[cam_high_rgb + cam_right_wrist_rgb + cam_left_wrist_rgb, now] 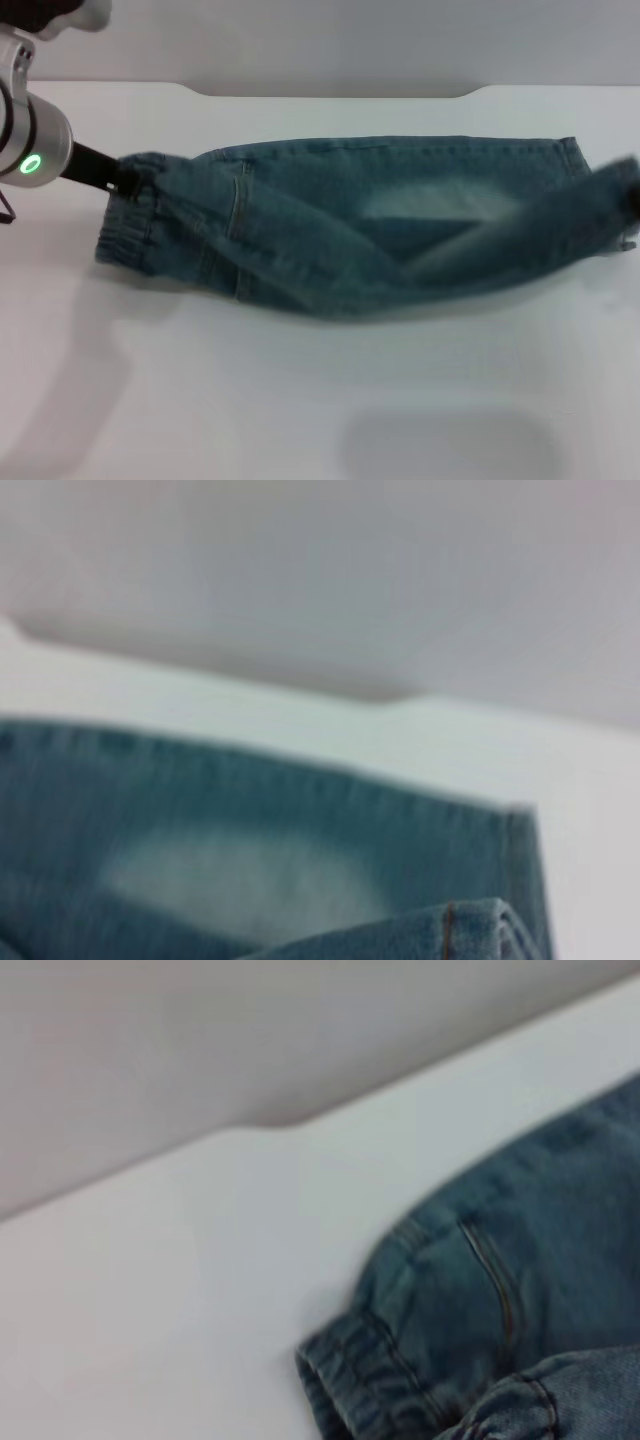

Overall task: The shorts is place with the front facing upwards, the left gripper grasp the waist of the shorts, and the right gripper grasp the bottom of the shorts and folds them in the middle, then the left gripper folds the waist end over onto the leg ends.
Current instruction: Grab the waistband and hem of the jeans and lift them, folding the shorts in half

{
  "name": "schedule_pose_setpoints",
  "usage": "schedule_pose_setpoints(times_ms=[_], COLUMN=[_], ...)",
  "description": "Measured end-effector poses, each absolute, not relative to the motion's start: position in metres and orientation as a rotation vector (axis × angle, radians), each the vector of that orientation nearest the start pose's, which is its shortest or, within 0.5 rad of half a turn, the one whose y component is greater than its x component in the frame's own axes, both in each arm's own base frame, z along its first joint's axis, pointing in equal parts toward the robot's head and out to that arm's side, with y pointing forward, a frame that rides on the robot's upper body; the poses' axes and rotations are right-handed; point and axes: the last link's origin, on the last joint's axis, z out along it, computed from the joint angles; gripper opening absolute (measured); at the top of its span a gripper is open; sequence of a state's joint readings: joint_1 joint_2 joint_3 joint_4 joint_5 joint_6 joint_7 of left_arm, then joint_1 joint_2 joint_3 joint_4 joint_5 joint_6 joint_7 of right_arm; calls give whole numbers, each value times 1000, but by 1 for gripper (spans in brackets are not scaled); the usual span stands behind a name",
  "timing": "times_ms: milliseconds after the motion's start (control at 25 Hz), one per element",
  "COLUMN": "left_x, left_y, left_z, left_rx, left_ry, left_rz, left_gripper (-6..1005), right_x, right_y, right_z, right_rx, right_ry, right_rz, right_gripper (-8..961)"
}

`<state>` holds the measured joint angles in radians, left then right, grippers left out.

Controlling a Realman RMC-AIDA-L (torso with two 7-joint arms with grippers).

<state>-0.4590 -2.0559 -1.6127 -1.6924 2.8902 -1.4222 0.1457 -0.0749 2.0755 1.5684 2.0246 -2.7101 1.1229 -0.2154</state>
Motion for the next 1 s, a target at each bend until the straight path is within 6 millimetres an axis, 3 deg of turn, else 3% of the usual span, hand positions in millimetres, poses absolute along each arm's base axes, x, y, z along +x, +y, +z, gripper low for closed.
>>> schedule_pose_setpoints(times_ms=[320,600,760,1000], left_x=[-174,-180,-180,-180], left_y=[370,373,375,378], left_z=[48,45,45,44], left_rx=[-2055,-2043,-2041,-2034], left_ry=[-911,-911,-909,-901], left_rz=[237,204,197,179], left_gripper=[65,64,64,63], right_x=[215,216,212,230], right_y=[303,308,304,303], right_z=[86,75,80,88], right_rx=[-1829,-1830,-1821,-1732], right_ry=[821,813,816,904], right_rz=[207,241,253,252], right_gripper=[81,92,98,107])
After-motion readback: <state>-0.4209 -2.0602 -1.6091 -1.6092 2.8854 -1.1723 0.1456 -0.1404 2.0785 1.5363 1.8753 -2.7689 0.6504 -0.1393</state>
